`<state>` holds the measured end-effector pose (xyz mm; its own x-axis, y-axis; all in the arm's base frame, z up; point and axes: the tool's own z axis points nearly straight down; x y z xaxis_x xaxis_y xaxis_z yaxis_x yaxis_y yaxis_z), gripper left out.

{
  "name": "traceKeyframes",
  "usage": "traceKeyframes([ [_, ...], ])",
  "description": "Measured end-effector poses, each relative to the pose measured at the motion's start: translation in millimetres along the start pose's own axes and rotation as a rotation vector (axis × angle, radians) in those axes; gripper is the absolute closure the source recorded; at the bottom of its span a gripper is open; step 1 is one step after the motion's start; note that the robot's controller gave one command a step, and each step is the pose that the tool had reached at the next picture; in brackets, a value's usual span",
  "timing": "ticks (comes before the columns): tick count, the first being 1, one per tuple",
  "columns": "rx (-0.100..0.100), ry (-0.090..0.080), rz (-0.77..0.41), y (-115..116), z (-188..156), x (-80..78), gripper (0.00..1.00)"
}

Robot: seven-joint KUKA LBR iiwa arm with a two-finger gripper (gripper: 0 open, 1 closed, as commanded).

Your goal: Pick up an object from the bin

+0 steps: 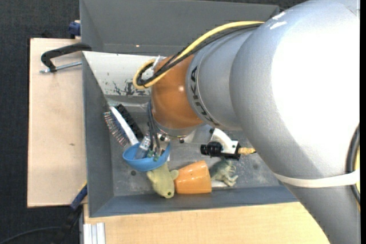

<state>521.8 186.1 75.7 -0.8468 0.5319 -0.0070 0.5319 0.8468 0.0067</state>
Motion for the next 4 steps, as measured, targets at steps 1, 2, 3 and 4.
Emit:
traceKeyframes([
  [1,0.002,0.003,-0.001,1,-15,-2.9,1.00],
  [2,-0.003,-0.001,-0.010,-9,-169,-17.1,1.00],
  [3,0.010,0.009,0.004,-53,-141,-25.1,1.00],
  [4,0.011,0.011,0.059,-38,-47,-70.2,1.00],
])
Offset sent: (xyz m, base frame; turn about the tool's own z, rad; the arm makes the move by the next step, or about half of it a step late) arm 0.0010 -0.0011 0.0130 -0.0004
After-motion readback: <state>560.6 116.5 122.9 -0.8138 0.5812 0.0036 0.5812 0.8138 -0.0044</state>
